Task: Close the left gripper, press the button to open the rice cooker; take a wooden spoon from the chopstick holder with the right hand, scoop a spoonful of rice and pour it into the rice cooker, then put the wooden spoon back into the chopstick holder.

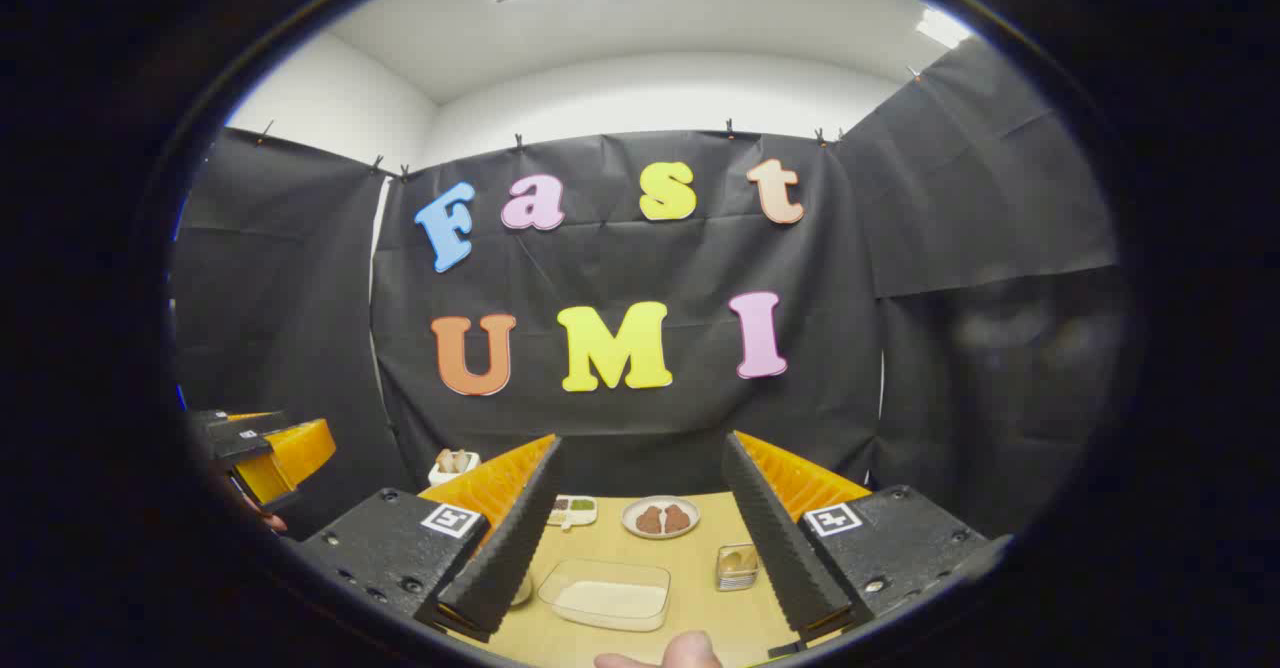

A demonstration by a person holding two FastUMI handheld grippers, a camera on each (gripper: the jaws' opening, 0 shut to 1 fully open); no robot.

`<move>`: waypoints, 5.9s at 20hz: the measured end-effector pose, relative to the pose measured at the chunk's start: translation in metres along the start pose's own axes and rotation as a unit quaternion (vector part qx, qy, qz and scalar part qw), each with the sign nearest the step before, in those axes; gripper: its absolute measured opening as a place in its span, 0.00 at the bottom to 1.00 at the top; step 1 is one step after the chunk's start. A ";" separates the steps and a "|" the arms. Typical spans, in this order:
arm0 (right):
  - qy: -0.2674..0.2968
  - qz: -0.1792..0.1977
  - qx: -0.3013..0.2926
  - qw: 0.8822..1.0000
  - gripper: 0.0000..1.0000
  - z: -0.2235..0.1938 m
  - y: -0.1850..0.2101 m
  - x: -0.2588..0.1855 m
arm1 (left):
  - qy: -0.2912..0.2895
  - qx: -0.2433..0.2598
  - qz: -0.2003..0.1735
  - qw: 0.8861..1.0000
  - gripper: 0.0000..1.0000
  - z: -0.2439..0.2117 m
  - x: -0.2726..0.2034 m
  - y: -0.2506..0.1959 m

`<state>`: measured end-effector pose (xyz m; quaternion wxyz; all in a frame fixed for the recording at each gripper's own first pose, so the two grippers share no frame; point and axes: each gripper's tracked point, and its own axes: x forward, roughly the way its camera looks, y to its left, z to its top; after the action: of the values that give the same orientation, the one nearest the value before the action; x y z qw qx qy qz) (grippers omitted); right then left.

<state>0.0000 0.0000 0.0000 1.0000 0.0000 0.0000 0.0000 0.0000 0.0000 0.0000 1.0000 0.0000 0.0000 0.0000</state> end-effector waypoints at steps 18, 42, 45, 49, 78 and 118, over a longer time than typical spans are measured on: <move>0.005 0.013 0.007 1.000 1.00 -0.001 0.000 0.007 | 0.014 -0.008 0.017 1.000 0.94 -0.007 -0.006 0.006; 0.078 0.027 0.010 0.997 1.00 -0.075 -0.061 0.076 | 0.243 -0.034 0.076 0.966 0.84 -0.122 0.037 0.021; 0.089 0.029 0.018 0.995 1.00 -0.086 -0.068 0.089 | 0.293 -0.054 0.069 0.952 0.64 -0.143 0.051 0.019; 0.101 0.030 0.018 0.994 1.00 -0.099 -0.078 0.103 | 0.374 -0.081 0.050 0.923 0.37 -0.175 0.056 0.017; 0.155 -0.006 0.014 0.988 1.00 -0.149 -0.125 0.111 | 0.510 -0.109 0.086 0.849 0.00 -0.297 0.096 0.060; 0.141 -0.011 -0.016 0.990 1.00 -0.171 -0.153 0.095 | 0.046 -0.008 -0.017 0.999 0.94 -0.025 0.025 0.004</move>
<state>0.0949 -0.1534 -0.1712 0.9898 -0.0159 0.1413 -0.0106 0.0255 0.0037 -0.0247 0.9987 -0.0084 0.0464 -0.0166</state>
